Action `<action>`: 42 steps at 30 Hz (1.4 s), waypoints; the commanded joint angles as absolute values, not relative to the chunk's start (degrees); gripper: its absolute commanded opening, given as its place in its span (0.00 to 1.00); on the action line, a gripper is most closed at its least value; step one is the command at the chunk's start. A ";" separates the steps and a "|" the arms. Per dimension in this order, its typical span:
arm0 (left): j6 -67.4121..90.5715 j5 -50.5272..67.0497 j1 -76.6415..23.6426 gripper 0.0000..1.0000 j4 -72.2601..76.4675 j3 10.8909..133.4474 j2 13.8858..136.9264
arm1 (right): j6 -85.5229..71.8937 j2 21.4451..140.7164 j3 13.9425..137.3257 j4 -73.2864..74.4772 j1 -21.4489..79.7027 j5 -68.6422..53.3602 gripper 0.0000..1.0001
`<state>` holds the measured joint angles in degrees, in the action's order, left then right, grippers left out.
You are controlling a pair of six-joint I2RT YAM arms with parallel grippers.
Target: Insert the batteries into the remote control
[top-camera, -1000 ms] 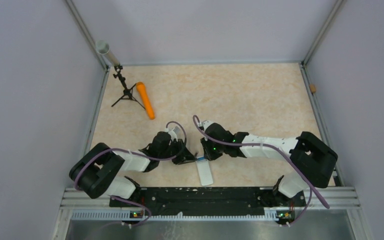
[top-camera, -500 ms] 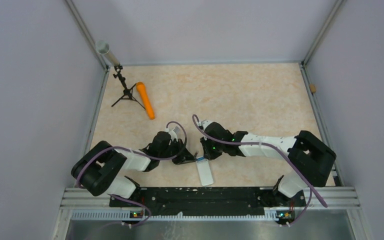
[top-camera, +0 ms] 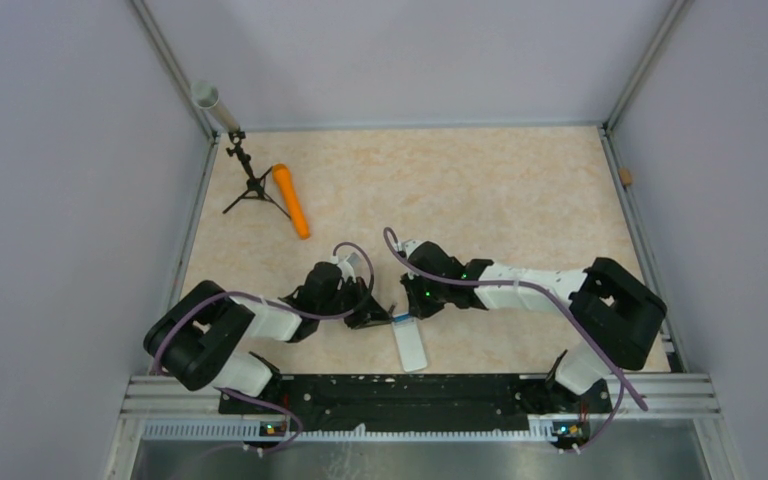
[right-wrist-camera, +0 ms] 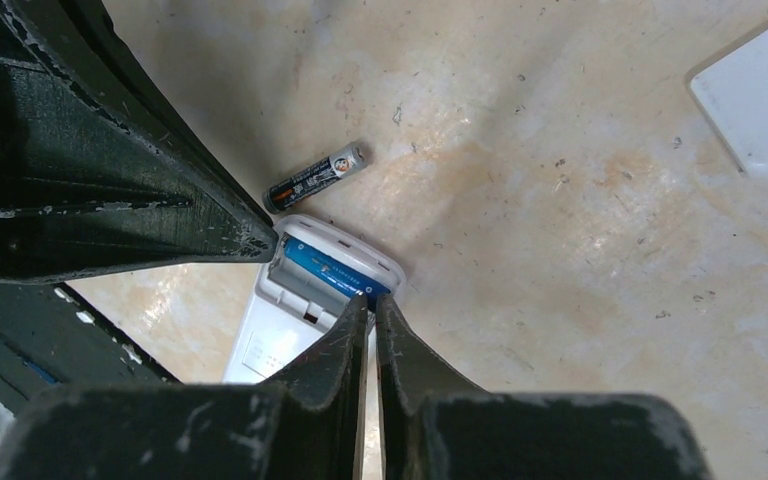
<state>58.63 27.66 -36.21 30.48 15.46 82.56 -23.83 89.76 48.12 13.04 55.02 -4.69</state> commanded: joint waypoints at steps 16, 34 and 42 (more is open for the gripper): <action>57.77 27.69 -36.30 0.04 32.40 17.38 84.02 | -22.26 96.66 54.11 17.38 57.67 -6.19 0.00; 58.01 28.11 -36.01 0.04 33.99 16.02 83.16 | -23.61 103.64 59.93 25.71 63.04 6.13 0.00; 57.92 28.21 -35.79 0.04 33.62 15.52 81.90 | -25.37 99.30 61.22 25.63 63.02 9.54 0.00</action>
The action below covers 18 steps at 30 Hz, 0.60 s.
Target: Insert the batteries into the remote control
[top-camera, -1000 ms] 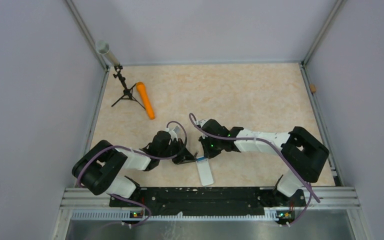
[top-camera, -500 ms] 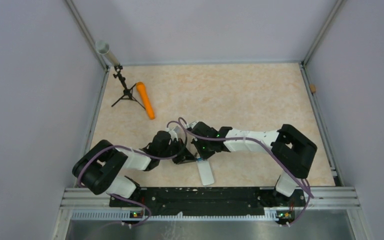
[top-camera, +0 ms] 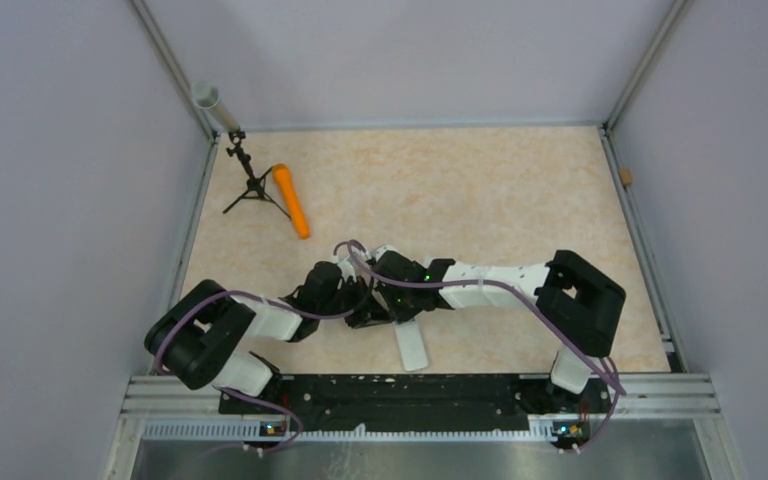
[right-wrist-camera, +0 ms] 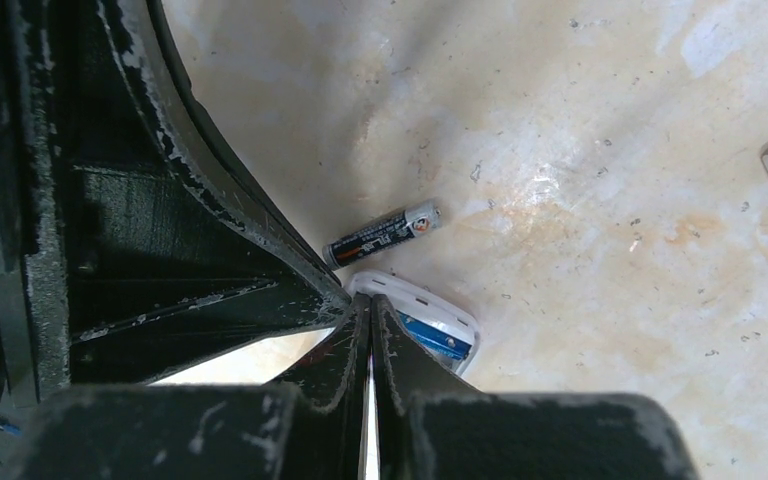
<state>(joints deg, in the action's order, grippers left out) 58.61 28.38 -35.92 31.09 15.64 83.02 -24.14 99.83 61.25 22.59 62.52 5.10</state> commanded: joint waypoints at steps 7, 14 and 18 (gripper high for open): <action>57.42 27.99 -35.84 0.09 31.94 15.38 79.79 | -26.13 91.80 61.20 26.87 62.91 14.68 0.08; 55.69 27.35 -35.77 0.25 26.82 16.33 75.32 | -26.75 85.01 56.81 28.78 62.71 16.07 0.12; 53.68 26.95 -35.77 0.34 19.92 17.78 71.16 | -26.96 82.41 52.26 28.14 62.69 14.28 0.08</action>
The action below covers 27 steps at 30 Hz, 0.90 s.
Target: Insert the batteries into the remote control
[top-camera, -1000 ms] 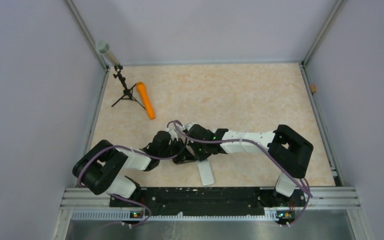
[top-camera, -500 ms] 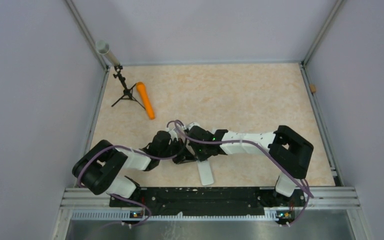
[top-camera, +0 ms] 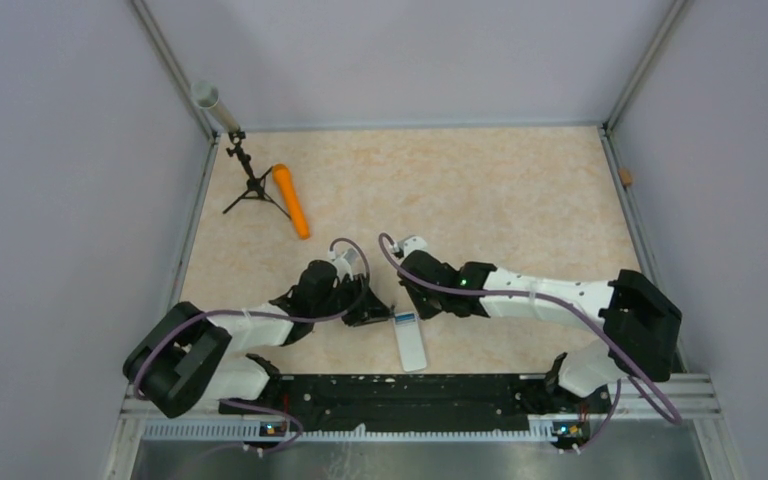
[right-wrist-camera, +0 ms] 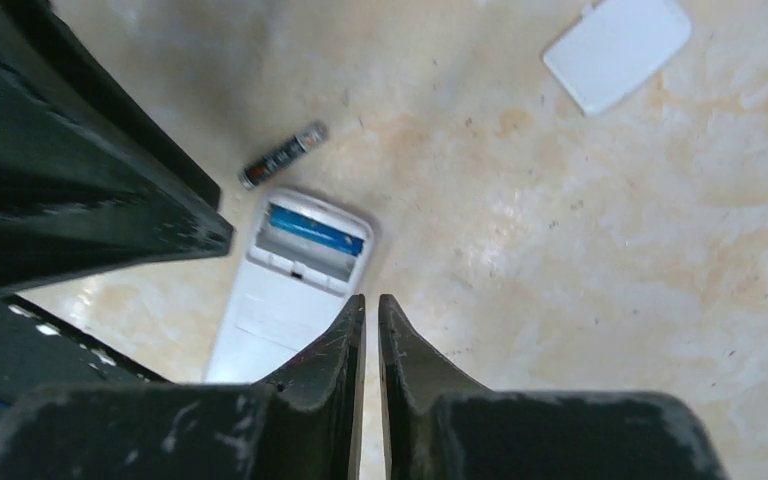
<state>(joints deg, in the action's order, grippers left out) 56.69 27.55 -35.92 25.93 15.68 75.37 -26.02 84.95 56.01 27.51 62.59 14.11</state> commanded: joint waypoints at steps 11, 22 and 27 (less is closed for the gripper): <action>48.68 25.40 -35.80 0.10 5.14 19.25 64.29 | -28.57 76.84 39.14 19.85 63.35 1.98 0.00; 47.13 25.49 -36.97 0.00 3.44 22.67 70.40 | -33.42 75.74 31.69 11.12 69.23 -2.11 0.00; 46.95 25.16 -38.88 0.00 3.66 25.78 75.44 | -34.70 76.41 30.55 7.49 71.61 -2.19 0.00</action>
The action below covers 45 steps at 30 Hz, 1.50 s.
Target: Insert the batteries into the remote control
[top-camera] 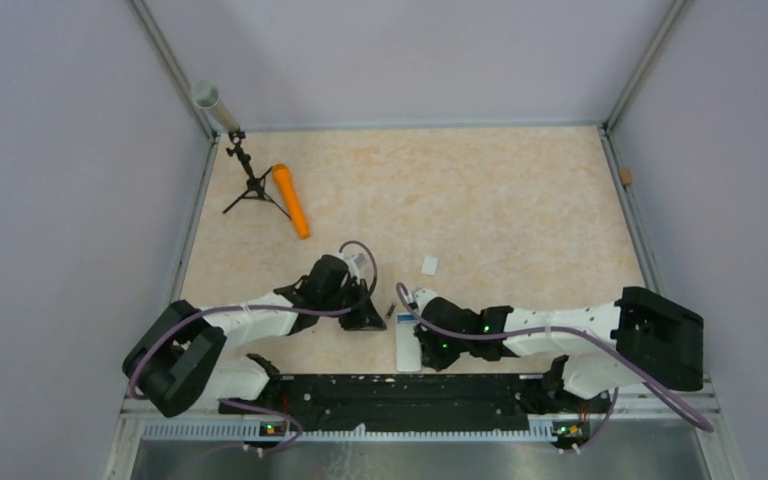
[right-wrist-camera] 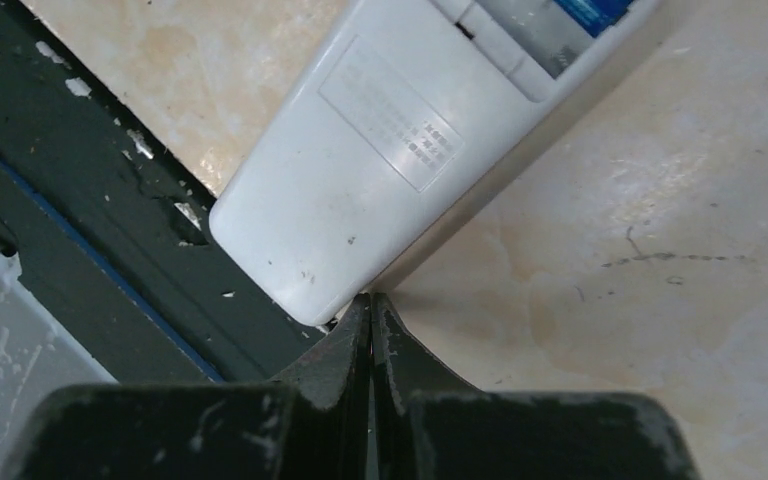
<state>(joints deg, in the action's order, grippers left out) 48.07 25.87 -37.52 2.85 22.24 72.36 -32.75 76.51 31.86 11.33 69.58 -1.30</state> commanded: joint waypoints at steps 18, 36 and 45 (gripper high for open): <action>46.60 25.28 -43.98 0.00 4.88 33.87 85.26 | -35.65 85.81 34.96 -4.38 74.88 2.63 0.00; 43.69 14.51 -44.03 0.03 -9.22 33.45 68.64 | -30.01 71.36 36.32 5.99 74.73 11.34 0.00; 41.10 20.81 -44.03 0.00 -13.96 30.29 61.32 | -22.87 66.89 39.87 14.11 66.70 11.84 0.00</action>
